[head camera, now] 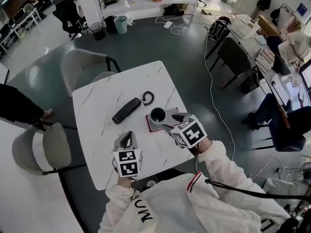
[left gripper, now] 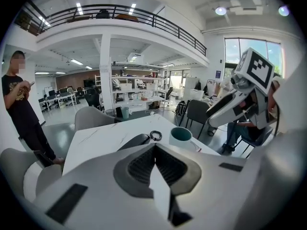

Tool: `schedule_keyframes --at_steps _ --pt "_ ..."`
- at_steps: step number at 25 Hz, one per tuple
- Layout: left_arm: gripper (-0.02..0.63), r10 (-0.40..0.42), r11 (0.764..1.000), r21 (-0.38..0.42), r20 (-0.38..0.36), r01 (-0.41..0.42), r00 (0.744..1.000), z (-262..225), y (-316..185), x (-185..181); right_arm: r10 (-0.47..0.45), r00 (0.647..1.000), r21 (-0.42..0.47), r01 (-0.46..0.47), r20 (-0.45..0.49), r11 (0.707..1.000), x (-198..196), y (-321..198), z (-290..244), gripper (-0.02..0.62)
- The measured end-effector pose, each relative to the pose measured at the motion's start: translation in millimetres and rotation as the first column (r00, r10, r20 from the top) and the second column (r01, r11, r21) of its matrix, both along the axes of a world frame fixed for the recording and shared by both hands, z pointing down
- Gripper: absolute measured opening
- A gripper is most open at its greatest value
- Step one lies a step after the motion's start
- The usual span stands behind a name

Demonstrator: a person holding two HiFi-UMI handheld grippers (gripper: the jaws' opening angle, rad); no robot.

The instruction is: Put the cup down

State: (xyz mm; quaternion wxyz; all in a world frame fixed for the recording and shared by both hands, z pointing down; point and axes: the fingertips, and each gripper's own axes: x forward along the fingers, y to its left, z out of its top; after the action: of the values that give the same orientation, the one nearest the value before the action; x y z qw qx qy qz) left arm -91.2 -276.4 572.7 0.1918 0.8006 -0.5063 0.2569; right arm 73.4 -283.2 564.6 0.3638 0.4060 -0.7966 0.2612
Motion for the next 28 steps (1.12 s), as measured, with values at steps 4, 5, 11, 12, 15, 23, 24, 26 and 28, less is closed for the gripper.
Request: schedule_keyframes --at_steps 4,5,11,12,15,23,24,26,28 --pt "0.009 0.042 0.998 0.036 -0.006 -0.042 0.999 -19.3 22.6 3.7 0.074 0.995 0.069 -0.079 0.073 0.995 -2.9 29.9 -25.3 0.221" --pt "0.009 0.051 0.998 0.044 -0.007 -0.051 0.999 -24.3 29.0 3.9 0.087 0.993 0.084 -0.094 0.085 0.992 -3.6 37.5 -31.4 0.215" --pt "0.011 0.087 0.992 0.091 -0.012 -0.086 0.996 -49.5 67.6 -1.3 0.132 0.983 0.159 -0.151 0.128 0.976 -10.7 78.5 -60.6 0.175" --pt "0.009 0.091 0.991 0.098 -0.012 -0.089 0.996 -52.3 74.2 -3.7 0.136 0.982 0.169 -0.157 0.129 0.973 -12.4 85.7 -63.6 0.169" --pt "0.009 0.096 0.988 0.120 -0.011 -0.094 0.995 -60.4 90.2 -13.1 0.145 0.979 0.193 -0.172 0.143 0.966 -19.8 105.8 -71.8 0.167" --pt "0.009 0.123 0.979 0.169 -0.021 -0.118 0.992 -81.5 136.3 -21.9 0.188 0.963 0.250 -0.233 0.191 0.940 -32.7 158.4 -87.6 0.104" --pt "0.011 0.128 0.977 0.173 -0.022 -0.122 0.992 -83.1 141.2 -22.5 0.198 0.960 0.257 -0.245 0.196 0.935 -33.7 164.7 -89.1 0.093" --pt "0.011 0.135 0.975 0.182 -0.026 -0.128 0.991 -86.8 151.1 -24.1 0.224 0.951 0.274 -0.277 0.212 0.921 -34.4 177.0 -92.5 0.027" --pt "0.011 0.139 0.973 0.192 -0.035 -0.130 0.990 -91.6 163.1 -26.6 0.245 0.939 0.280 -0.308 0.240 0.909 -36.5 190.7 -95.8 0.006"
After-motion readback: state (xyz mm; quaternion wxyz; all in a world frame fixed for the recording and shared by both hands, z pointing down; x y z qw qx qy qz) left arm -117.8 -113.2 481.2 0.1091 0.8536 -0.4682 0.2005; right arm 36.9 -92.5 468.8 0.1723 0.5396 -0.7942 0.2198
